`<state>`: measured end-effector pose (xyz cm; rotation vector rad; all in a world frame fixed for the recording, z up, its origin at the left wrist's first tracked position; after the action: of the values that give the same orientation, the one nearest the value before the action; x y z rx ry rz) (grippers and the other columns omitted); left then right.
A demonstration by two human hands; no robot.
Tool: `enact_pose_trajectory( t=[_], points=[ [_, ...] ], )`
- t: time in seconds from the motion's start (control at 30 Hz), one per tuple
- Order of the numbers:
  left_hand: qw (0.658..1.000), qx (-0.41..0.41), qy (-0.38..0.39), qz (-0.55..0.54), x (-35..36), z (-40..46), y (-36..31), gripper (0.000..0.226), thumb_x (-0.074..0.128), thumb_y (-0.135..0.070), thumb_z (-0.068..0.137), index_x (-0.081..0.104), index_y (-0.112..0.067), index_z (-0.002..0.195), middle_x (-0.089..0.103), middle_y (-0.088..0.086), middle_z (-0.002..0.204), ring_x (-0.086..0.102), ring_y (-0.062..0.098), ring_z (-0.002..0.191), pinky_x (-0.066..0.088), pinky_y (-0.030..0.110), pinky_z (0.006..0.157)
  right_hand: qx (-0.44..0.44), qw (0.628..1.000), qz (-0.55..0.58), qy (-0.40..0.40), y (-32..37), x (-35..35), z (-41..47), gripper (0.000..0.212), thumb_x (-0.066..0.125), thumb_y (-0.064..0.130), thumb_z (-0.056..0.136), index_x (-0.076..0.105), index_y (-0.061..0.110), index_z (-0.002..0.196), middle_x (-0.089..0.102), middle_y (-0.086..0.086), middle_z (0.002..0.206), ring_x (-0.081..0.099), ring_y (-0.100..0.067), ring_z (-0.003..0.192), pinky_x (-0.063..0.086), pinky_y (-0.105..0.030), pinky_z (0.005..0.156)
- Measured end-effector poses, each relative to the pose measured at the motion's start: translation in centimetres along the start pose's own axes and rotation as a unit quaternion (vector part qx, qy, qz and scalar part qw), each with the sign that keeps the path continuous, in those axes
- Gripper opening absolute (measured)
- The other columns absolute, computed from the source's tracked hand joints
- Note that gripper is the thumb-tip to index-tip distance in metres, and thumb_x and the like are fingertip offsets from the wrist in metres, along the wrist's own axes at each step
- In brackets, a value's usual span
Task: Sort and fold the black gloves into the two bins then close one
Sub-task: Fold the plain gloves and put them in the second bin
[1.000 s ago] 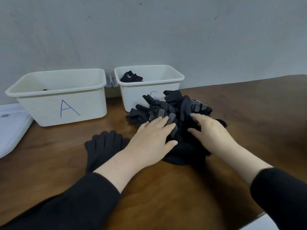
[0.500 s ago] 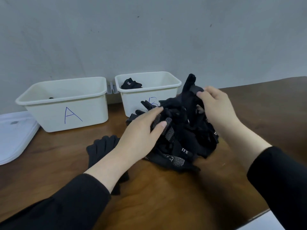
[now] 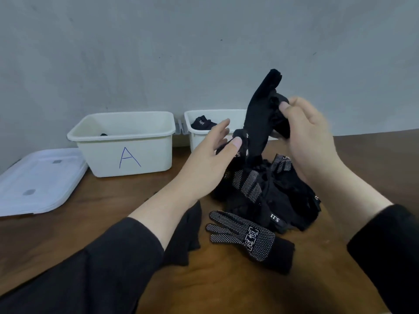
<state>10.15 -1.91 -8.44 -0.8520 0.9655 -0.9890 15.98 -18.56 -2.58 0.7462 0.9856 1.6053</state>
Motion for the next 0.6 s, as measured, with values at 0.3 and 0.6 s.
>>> enact_pose_trajectory(
  t=[0.3, 0.6],
  points=[
    [0.996, 0.007, 0.038, 0.076, -2.4, -1.4, 0.9, 0.024, 0.071, -0.029, 0.093, 0.069, -0.03, 0.117, 0.074, -0.012, 0.108, 0.068, 0.006, 0.103, 0.052, 0.04, 0.101, 0.139, 0.974, 0.167, 0.069, -1.2, 4.3, -0.2, 0.036, 0.041, 0.021, 0.105, 0.066, 0.013, 0.08, 0.068, -0.004, 0.072, 0.066, -0.017, 0.065, 0.054, -0.031, 0.059],
    [0.991, -0.107, -0.064, 0.045, -7.5, -4.5, 5.3, 0.011, 0.066, -0.016, 0.096, 0.072, -0.025, 0.097, 0.071, -0.004, 0.086, 0.069, 0.014, 0.079, 0.061, 0.034, 0.073, 0.186, 0.966, 0.137, 0.114, -3.2, 8.1, -0.7, 0.029, 0.04, 0.025, 0.106, 0.067, 0.014, 0.106, 0.076, -0.006, 0.094, 0.073, -0.022, 0.086, 0.059, -0.038, 0.071]
  ],
)
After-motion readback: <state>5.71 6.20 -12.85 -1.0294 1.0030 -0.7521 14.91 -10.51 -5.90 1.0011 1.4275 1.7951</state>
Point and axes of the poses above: each hand's wrist, its own z-axis towards the middle knuckle, its own x-axis out of the palm, y = z × x, the point moved 6 cm from there along z, towards the middle knuckle
